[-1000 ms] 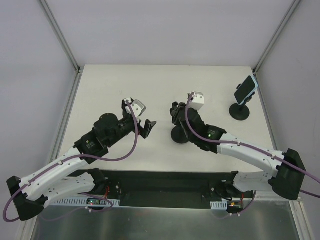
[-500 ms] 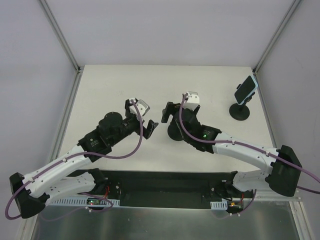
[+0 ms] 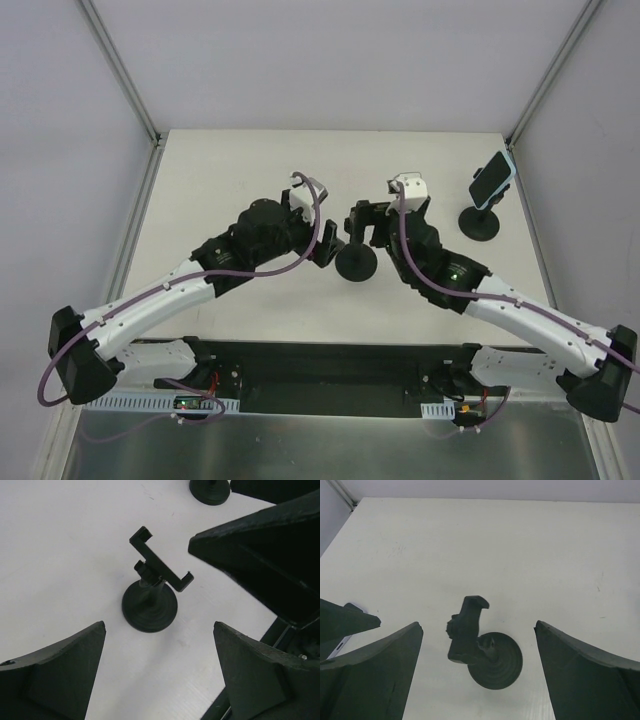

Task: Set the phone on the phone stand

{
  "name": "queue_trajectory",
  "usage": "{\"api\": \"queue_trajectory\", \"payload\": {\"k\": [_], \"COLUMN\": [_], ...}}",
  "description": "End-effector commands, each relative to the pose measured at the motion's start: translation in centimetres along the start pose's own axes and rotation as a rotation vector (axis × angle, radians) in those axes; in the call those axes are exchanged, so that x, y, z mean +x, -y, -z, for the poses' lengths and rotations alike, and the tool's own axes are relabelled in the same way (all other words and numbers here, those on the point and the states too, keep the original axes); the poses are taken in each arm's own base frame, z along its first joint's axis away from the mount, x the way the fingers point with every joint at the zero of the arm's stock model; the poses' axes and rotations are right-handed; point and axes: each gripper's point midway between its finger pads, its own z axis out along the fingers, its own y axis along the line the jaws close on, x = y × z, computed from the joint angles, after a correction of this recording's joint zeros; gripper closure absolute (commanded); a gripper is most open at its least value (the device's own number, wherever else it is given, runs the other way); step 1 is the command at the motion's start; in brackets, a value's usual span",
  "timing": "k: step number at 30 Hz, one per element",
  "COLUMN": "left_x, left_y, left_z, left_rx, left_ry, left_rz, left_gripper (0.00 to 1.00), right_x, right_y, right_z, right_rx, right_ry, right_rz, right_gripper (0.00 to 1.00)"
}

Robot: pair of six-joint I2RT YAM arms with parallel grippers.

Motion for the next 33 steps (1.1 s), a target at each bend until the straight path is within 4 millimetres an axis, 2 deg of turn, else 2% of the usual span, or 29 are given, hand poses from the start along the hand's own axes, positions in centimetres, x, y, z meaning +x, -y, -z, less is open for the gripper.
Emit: {"api": "queue_trajectory", "payload": {"k": [1, 3, 4, 5, 7, 8, 10, 11, 13, 15, 16, 18, 20, 21, 24, 27, 28, 33], "left_x": [-2.4, -1.7, -2.2, -1.5, -2.1, -1.3, -2.0, -1.3, -1.4, -0.4, -0.9, -0.1, -0.2, -0.1, 0.3, 0.7, 0.8, 0.7], "left_y": [1.8, 1.8, 1.8, 1.5, 1.3, 1.2, 0.8, 0.5, 0.2, 0.0, 0.0, -0.6, -0.9, -0.8, -0.3, 0.3, 1.0, 2.4], "left_z": [-1.1, -2.4, -2.7, -3.5, -4.2, -4.9, -5.6, -6.4, -7.0, -8.0, -8.2, -8.9, -9.3, -9.3, -9.2, -8.6, -8.2, -6.9], "left_rx": [0.048, 0.034, 0.027, 0.007, -0.02, -0.029, -0.066, -0.086, -0.112, -0.131, -0.129, -0.161, -0.174, -0.168, -0.126, -0.066, -0.015, 0.152], "left_ry": [0.002, -0.038, -0.04, -0.066, -0.074, -0.109, -0.1, -0.125, -0.132, -0.167, -0.165, -0.203, -0.211, -0.215, -0.242, -0.277, -0.291, -0.319], "left_rz": [0.195, 0.23, 0.237, 0.248, 0.274, 0.278, 0.305, 0.311, 0.327, 0.32, 0.312, 0.283, 0.267, 0.252, 0.218, 0.147, 0.135, 0.038], "left_gripper": [0.1, 0.1, 0.08, 0.06, 0.04, 0.02, 0.02, 0.02, 0.04, 0.09, 0.12, 0.19, 0.24, 0.3, 0.36, 0.48, 0.53, 0.69], "right_x": [-1.9, -1.5, -1.5, -0.5, -0.2, 0.5, 0.8, 0.9, 1.3, 1.6, 1.7, 2.1, 2.5, 2.8, 3.6, 3.9, 4.1, 4.0], "right_y": [4.4, 6.5, 7.2, 8.3, 9.2, 9.9, 10.1, 10.2, 10.3, 10.3, 10.4, 10.3, 10.4, 10.4, 10.1, 9.8, 9.7, 8.3], "right_z": [1.3, 1.2, 1.4, 1.2, 1.5, 1.3, 1.4, 1.4, 1.4, 1.5, 1.6, 1.7, 1.8, 1.8, 1.8, 1.8, 1.7, 1.8], "right_rx": [0.067, 0.063, 0.059, 0.056, 0.05, 0.045, 0.026, 0.008, -0.009, -0.023, -0.025, -0.042, -0.046, -0.048, -0.075, -0.098, -0.106, -0.218], "right_ry": [-0.05, -0.092, -0.095, -0.124, -0.129, -0.151, -0.162, -0.174, -0.195, -0.207, -0.213, -0.224, -0.234, -0.239, -0.265, -0.282, -0.292, -0.319], "right_rz": [0.026, -0.064, -0.088, -0.107, -0.139, -0.156, -0.172, -0.181, -0.175, -0.173, -0.168, -0.169, -0.173, -0.171, -0.172, -0.171, -0.169, -0.142], "right_gripper": [0.04, 0.04, 0.04, 0.04, 0.04, 0.04, 0.04, 0.04, 0.04, 0.04, 0.04, 0.04, 0.04, 0.04, 0.04, 0.04, 0.04, 0.04]}}
